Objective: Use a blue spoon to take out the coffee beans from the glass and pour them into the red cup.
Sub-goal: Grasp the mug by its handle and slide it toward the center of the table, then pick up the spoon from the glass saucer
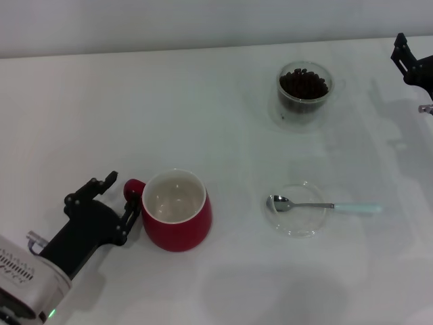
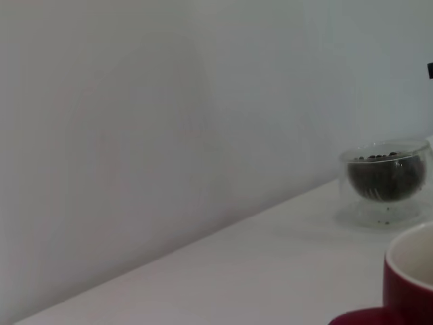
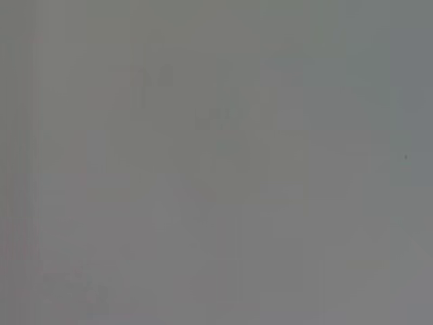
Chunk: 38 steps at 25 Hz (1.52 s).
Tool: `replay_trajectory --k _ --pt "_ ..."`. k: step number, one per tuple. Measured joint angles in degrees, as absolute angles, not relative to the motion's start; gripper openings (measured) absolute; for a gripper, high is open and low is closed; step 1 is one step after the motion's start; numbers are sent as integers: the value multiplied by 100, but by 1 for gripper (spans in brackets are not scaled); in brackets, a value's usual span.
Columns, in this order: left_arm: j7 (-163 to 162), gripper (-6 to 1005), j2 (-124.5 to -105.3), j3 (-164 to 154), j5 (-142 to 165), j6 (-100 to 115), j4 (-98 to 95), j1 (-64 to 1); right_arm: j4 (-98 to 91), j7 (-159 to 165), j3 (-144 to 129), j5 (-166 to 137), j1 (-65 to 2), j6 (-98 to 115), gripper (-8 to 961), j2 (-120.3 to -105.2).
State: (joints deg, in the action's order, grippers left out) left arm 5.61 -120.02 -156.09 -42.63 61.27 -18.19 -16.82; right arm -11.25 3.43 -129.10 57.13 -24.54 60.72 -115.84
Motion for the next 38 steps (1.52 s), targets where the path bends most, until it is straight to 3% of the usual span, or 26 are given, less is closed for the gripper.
replay_trajectory --k 5,13,30,38 --pt "569 485 -11991 -15609 -4254 6263 -1819 -1550 -1131 342 -12927 5713 -2452 6072 767 -11583" --pt "570 594 -11981 -15609 -4228 6544 -1827 -1291 -1155 342 -12937 5713 -2452 6073 765 -11589" --pt "94 592 -11975 -15557 -4756 8604 -1817 -114 -1249 576 -12946 5713 -2350 6097 759 -11608" --pt "-1750 591 -11964 -15565 -6360 8675 -1478 -116 -1215 1394 -13096 5669 -2004 6514 757 -11549"
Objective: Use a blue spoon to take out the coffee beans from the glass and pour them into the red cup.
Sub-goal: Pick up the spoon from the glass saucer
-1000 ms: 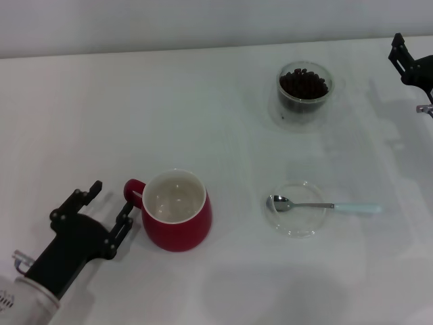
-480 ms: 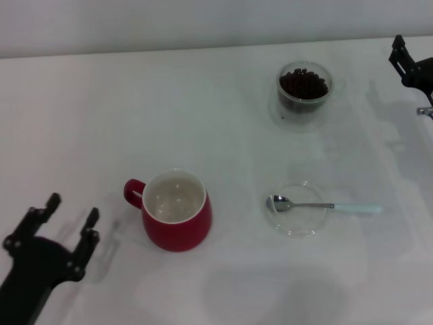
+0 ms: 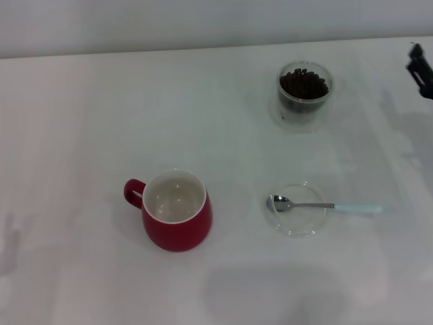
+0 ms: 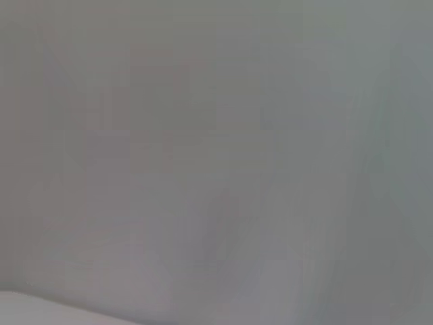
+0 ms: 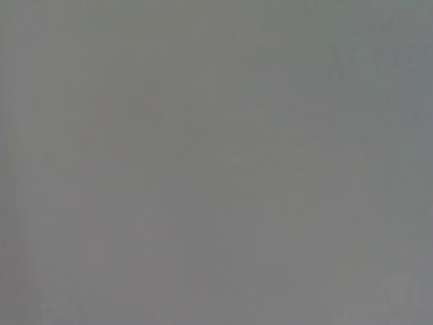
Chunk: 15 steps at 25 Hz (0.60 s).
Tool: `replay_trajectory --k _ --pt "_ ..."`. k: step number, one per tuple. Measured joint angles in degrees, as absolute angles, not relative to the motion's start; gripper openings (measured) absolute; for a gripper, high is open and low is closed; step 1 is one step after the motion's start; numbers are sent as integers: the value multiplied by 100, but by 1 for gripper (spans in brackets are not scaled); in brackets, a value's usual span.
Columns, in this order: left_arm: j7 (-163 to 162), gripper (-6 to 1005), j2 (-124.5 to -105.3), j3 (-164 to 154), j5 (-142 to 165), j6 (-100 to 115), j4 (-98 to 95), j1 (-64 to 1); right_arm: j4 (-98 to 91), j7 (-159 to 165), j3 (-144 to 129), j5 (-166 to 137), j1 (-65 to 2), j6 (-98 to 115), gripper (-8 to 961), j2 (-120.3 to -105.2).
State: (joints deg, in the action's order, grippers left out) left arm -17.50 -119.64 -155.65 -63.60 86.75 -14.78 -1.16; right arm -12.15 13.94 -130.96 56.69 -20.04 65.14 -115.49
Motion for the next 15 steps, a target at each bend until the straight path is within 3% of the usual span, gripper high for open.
replay_trajectory --k 5,10,15 --pt "-1840 590 -11956 -15564 -6688 8660 -1333 -362 -818 2695 -13104 5058 -1785 6860 755 -11485" --pt "-1835 686 -11949 -15561 -6863 8601 -1190 -697 31 4757 -13105 3954 -1721 7479 754 -11358" --pt "-1812 854 -11940 -15557 -6932 8426 -1094 -1007 542 6101 -13105 3259 -1545 8174 752 -11195"
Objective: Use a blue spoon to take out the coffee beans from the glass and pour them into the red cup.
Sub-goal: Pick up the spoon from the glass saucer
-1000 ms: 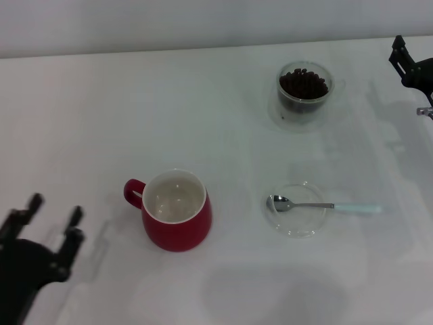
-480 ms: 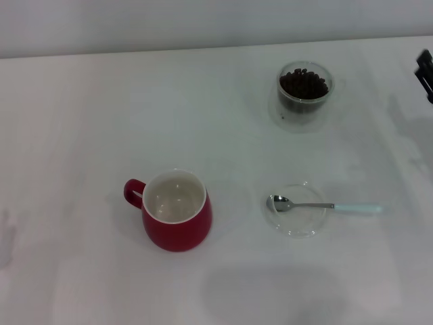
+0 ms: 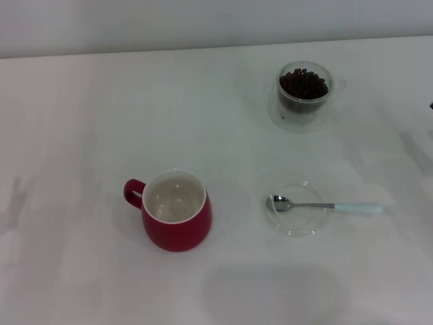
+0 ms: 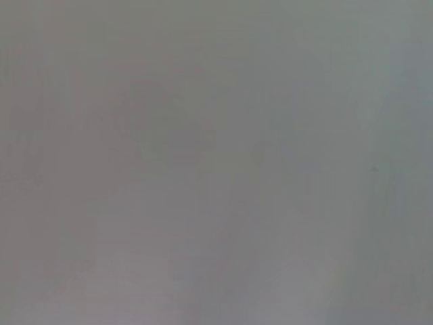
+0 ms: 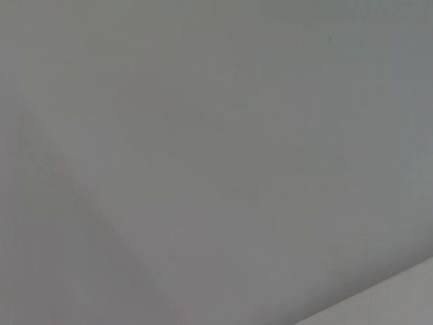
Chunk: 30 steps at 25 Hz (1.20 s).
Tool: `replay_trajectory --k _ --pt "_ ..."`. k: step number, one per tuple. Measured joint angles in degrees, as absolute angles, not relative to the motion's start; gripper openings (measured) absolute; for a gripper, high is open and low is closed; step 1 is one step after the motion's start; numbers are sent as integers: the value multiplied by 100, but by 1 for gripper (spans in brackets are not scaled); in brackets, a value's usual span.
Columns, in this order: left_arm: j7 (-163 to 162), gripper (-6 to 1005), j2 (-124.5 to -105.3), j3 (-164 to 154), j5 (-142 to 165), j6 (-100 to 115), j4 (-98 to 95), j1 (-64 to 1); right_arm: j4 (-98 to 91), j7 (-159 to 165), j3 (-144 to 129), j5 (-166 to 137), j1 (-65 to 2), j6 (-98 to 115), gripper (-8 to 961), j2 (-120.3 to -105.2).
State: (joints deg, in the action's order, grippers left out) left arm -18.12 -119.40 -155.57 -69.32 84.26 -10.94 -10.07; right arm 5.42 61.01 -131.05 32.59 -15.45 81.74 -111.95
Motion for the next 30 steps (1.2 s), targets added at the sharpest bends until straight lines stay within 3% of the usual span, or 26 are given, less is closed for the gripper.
replay_trajectory --k 10,30 --pt "-1805 891 -11953 -15557 -7101 8368 -1024 -1222 700 7533 -13367 2771 -1045 8799 749 -11039" --pt "-1810 892 -11958 -15582 -7101 8365 -1054 -1341 895 7953 -14096 2254 -818 9050 742 -11268"
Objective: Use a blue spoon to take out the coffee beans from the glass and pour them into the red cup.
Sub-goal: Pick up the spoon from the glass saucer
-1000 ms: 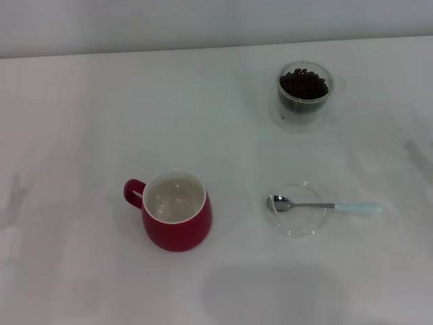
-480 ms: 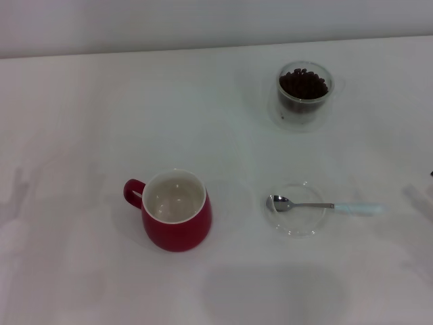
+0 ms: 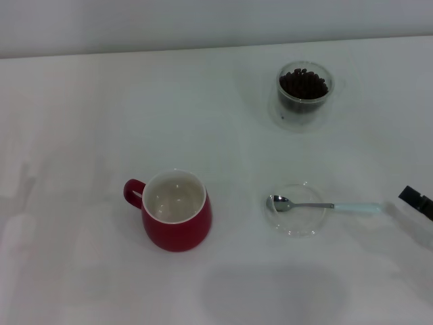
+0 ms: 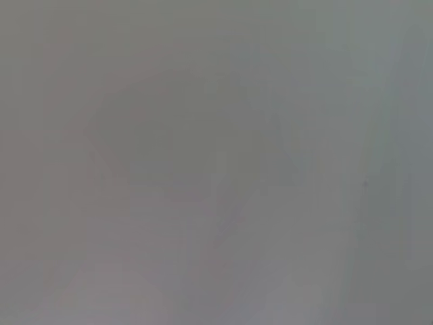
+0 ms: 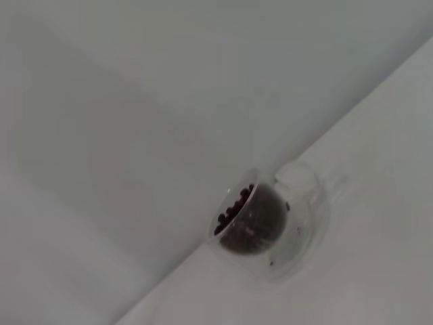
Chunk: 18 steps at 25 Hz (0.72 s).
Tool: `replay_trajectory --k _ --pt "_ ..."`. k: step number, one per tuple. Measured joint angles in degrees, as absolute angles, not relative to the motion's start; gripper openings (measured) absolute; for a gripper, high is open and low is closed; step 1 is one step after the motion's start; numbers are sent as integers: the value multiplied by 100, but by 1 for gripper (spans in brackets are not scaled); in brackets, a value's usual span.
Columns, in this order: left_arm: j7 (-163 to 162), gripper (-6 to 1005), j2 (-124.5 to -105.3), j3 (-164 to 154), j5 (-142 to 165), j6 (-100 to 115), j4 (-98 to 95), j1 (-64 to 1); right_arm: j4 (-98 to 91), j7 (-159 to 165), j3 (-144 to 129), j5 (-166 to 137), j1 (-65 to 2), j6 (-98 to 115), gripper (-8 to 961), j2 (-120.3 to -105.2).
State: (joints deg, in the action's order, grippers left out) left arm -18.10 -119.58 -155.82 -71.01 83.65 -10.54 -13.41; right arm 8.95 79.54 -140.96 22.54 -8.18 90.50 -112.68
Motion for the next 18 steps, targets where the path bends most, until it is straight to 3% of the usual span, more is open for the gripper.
replay_trajectory --k 18 --pt "-1811 892 -11961 -15592 -7092 8367 -1063 -1487 852 7980 -14293 1936 -1014 8963 737 -11386"
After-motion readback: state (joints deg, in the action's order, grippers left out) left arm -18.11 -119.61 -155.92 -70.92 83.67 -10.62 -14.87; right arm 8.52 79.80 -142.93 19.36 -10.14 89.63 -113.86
